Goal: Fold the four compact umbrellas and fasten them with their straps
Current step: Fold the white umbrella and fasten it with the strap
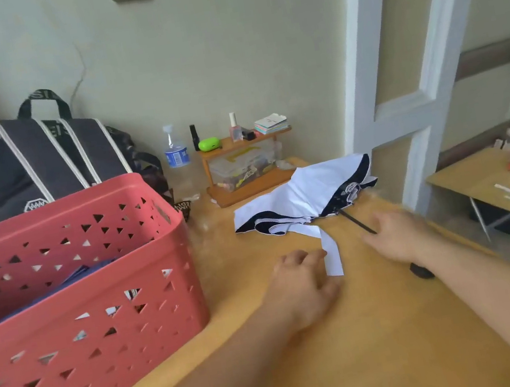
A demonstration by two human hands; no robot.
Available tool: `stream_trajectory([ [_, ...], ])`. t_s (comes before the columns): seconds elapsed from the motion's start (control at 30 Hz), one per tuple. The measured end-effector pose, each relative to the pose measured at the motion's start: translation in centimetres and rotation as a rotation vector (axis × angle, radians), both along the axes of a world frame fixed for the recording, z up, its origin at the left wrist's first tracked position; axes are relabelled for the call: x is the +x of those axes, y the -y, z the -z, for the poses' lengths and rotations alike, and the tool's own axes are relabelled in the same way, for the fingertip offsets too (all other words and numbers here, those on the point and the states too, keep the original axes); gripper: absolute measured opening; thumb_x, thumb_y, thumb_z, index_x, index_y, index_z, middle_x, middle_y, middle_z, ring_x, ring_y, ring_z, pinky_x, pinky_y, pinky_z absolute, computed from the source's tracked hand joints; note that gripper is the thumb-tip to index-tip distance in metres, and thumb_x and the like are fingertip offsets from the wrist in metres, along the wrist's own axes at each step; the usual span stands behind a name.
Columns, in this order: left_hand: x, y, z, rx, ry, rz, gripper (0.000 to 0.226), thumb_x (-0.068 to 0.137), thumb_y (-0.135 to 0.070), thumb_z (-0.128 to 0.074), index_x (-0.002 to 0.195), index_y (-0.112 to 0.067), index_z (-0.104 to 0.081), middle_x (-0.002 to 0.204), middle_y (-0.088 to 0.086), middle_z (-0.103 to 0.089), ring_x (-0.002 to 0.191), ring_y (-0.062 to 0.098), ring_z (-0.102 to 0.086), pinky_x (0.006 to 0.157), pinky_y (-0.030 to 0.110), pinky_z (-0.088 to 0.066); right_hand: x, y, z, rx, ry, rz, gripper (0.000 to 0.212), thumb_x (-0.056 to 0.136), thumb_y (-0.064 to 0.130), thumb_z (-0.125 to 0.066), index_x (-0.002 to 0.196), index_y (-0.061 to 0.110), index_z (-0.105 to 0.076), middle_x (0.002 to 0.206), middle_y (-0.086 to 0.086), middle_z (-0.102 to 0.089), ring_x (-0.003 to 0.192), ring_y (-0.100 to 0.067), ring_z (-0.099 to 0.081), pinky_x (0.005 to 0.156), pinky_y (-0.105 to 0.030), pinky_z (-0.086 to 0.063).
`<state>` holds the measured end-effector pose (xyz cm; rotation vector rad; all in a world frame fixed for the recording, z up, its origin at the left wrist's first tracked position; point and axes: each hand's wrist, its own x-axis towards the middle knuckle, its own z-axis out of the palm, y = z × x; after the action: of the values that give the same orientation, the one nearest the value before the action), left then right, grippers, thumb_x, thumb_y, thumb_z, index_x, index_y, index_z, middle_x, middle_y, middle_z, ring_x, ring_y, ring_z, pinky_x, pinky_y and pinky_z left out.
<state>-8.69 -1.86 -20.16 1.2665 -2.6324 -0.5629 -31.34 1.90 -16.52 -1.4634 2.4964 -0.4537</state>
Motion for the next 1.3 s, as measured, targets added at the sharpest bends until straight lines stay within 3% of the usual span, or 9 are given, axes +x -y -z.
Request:
stream_trajectory([
  [0.07,-0.6,-0.3,1.3,-0.12,0.035,-0.03,0.06,0.096,-0.072,-0.041,0.149,-0.042,-0.043,0.156,-0.007,-0.039,0.144,0.027,-0.029,0.118,0.044,-0.028,-0.5,0.5,1.4,0.173,-0.127,0.033,0.047,0.09,0.069,-0.046,0.108,0.027,-0.053,0.117,-0.006,-0.058,0.11,-0.034,-0.057,0.086,-0.043,-0.052],
  [0.23,-0.6,0.0,1.5,-0.129,-0.002,-0.004,0.058,0.097,-0.072,-0.039,0.147,-0.043,-0.046,0.154,-0.019,-0.043,0.143,0.021,-0.028,0.118,0.045,-0.026,-1.2,1.5,1.9,0.133,-0.144,0.033,0.013,0.096,0.015,-0.047,0.095,0.022,-0.059,0.093,-0.001,-0.061,0.08,-0.023,-0.061,0.067,-0.034,-0.054],
  [0.47,2.6,0.2,-3.6,-0.025,-0.265,-0.052,0.042,0.101,-0.041,-0.06,0.143,-0.036,-0.057,0.141,-0.008,-0.059,0.125,0.012,-0.057,0.102,0.024,-0.043,-2.2,-2.3,0.6,-0.167,0.065,0.022,0.022,0.104,0.037,-0.053,0.086,0.026,-0.06,0.087,0.001,-0.066,0.08,-0.025,-0.064,0.073,-0.039,-0.055],
  [0.57,4.4,-0.4,-7.6,-0.192,-0.343,-0.076,0.038,0.099,-0.032,-0.064,0.137,-0.034,-0.062,0.138,-0.012,-0.057,0.123,0.008,-0.054,0.098,0.018,-0.038,-2.0,-5.1,-1.7,-0.263,0.171,-0.002,0.014,0.103,0.037,-0.059,0.101,0.027,-0.067,0.097,0.003,-0.071,0.094,-0.026,-0.067,0.089,-0.045,-0.056],
  [0.77,8.3,-4.0,-15.7,-0.38,-0.507,-0.17,0.046,0.093,-0.023,-0.067,0.137,-0.033,-0.06,0.139,-0.007,-0.048,0.133,0.014,-0.046,0.111,0.023,-0.033,-0.4,-11.6,-8.9,-0.507,0.217,-0.122,0.013,0.102,0.033,-0.064,0.091,0.028,-0.068,0.088,0.005,-0.071,0.083,-0.016,-0.063,0.066,-0.028,-0.04],
  [0.93,11.4,-9.0,-20.6,-0.516,-0.756,-0.281,0.069,0.095,-0.032,-0.067,0.154,-0.033,-0.032,0.156,-0.002,-0.028,0.142,0.014,-0.025,0.11,0.021,-0.019,0.1,-16.6,-13.6,-0.646,0.283,-0.194,0.014,0.099,0.037,-0.067,0.088,0.035,-0.074,0.072,-0.004,-0.065,0.068,-0.029,-0.06,0.072,-0.038,-0.048],
  [1.07,13.7,-12.3,-23.0,-0.198,-1.067,-0.218,0.079,0.098,-0.049,-0.062,0.161,-0.038,-0.016,0.161,-0.004,-0.033,0.145,0.011,-0.037,0.109,0.03,-0.029,0.9,-19.5,-15.6,-0.764,0.382,-0.218,0.012,0.102,0.028,-0.064,0.107,0.031,-0.075,0.075,0.003,-0.067,0.071,-0.015,-0.06,0.075,-0.034,-0.054],
  [1.17,14.3,-14.6,-23.1,0.05,-0.95,-0.151,0.083,0.1,-0.055,-0.061,0.163,-0.044,-0.009,0.147,-0.013,-0.043,0.127,0.002,-0.051,0.102,0.032,-0.039,1.2,-20.0,-15.9,-0.798,0.261,-0.134,0.016,0.104,0.04,-0.056,0.105,0.039,-0.072,0.071,0.005,-0.07,0.076,-0.021,-0.066,0.08,-0.043,-0.054],
  [1.3,14.5,-15.3,-21.5,0.162,-0.922,-0.094,0.041,0.099,-0.036,-0.07,0.135,-0.017,-0.065,0.117,0.013,-0.075,0.11,0.038,-0.071,0.101,0.053,-0.056,1.7,-19.8,-15.4,-0.773,0.213,-0.043,0.018,0.104,0.04,-0.056,0.094,0.038,-0.071,0.072,0.006,-0.069,0.076,-0.023,-0.065,0.065,-0.034,-0.046],
])
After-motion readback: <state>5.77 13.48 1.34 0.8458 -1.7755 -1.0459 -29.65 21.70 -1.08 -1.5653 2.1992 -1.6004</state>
